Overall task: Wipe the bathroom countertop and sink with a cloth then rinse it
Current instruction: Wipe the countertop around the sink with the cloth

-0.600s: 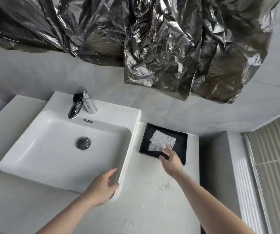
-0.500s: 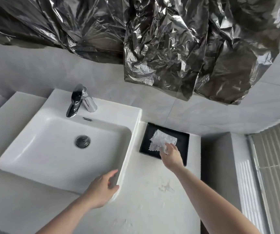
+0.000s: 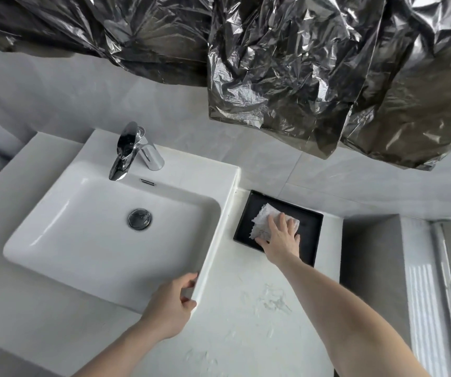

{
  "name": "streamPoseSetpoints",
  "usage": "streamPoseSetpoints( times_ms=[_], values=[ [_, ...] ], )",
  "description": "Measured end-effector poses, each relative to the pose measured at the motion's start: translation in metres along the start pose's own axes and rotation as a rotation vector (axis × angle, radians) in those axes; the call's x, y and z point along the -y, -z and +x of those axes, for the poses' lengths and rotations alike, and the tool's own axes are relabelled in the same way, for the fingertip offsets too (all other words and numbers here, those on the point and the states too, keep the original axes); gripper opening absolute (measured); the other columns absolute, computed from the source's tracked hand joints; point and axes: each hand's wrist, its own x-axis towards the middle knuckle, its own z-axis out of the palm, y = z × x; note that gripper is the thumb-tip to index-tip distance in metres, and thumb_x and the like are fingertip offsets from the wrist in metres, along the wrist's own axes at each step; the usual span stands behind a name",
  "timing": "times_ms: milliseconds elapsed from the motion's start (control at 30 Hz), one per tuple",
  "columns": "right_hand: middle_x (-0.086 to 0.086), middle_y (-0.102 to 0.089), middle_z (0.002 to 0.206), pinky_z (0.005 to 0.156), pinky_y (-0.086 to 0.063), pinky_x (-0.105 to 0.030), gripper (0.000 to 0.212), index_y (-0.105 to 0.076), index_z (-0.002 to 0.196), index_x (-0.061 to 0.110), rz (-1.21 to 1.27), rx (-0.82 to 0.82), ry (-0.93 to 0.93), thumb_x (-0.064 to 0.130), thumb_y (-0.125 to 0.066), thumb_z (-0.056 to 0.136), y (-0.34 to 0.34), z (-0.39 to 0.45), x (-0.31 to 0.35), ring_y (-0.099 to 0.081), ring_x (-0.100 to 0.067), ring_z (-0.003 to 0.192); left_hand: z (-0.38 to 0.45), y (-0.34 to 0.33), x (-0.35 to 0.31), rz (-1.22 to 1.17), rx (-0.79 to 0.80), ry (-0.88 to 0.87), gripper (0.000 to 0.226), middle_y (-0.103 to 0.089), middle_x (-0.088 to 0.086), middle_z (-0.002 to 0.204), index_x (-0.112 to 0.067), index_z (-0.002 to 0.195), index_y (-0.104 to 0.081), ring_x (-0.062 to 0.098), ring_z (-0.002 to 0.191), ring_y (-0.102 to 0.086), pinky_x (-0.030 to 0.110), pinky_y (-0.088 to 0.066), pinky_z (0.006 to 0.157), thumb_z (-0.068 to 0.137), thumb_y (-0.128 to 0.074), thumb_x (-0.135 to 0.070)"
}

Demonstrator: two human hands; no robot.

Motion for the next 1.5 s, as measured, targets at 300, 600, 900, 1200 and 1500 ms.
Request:
streamPoseSetpoints(
  times_ms=[300, 600, 900, 1200, 1500],
  values=[
    [0.003, -0.071, 0.092, 0.067, -0.051, -0.034, 0.038, -0.069, 0.104, 0.032, 0.339, -0.208, -0.019, 0.009, -0.041, 0.092, 0.040, -0.019, -0.002, -0.066, -0.028, 0.085, 0.002, -0.005, 0.007, -0.012, -0.043, -0.043, 0.064, -0.054, -0.055, 0.094, -0.077, 0.088, -0.044, -0.007, 0.084, -0.066, 0.019, -0.052, 0.082, 0.085, -0.063, -0.016],
    [0.012, -0.072, 0.087, 0.063, -0.047, -0.027, 0.036, -0.066, 0.113, 0.033, 0.676, -0.350, -0.086, 0.012, -0.041, 0.098, 0.026, -0.166, -0.035, -0.066, -0.012, 0.077, -0.013, -0.019, 0.010, 0.019, -0.146, -0.067, 0.061, -0.068, -0.030, 0.108, -0.055, 0.134, -0.047, 0.005, 0.106, -0.064, 0.025, -0.052, 0.086, 0.091, -0.055, -0.012],
    [-0.008, -0.047, 0.145, 0.103, -0.042, -0.045, 0.036, -0.059, 0.133, 0.019, 0.365, -0.210, -0.176, 0.021, -0.046, 0.100, -0.064, -0.228, -0.089, -0.036, -0.038, 0.135, -0.086, -0.029, 0.042, 0.135, -0.327, -0.348, 0.025, -0.056, -0.032, 0.100, -0.042, 0.106, -0.062, -0.005, 0.095, -0.055, 0.019, -0.049, 0.078, 0.089, -0.061, -0.024],
    [-0.008, 0.007, 0.166, 0.123, -0.005, -0.060, 0.088, -0.003, 0.161, 0.030, 0.182, 0.008, -0.343, 0.072, -0.037, 0.091, -0.073, -0.192, -0.035, 0.014, -0.046, 0.152, -0.067, -0.033, 0.196, 0.393, -0.066, 0.167, 0.074, -0.022, -0.008, 0.153, -0.025, 0.150, -0.030, 0.021, 0.135, -0.038, 0.038, -0.044, 0.106, 0.084, -0.062, -0.038],
    [0.000, 0.014, 0.171, 0.125, -0.001, -0.059, 0.068, -0.006, 0.161, 0.036, 0.105, 0.140, 0.089, 0.048, -0.036, 0.101, -0.068, -0.143, 0.071, 0.019, -0.039, 0.155, -0.030, -0.025, 0.218, 0.336, 0.008, 0.362, 0.134, 0.034, 0.005, 0.159, -0.026, 0.155, 0.020, 0.042, 0.151, 0.006, 0.048, -0.019, 0.121, 0.067, -0.074, -0.062]
  ],
)
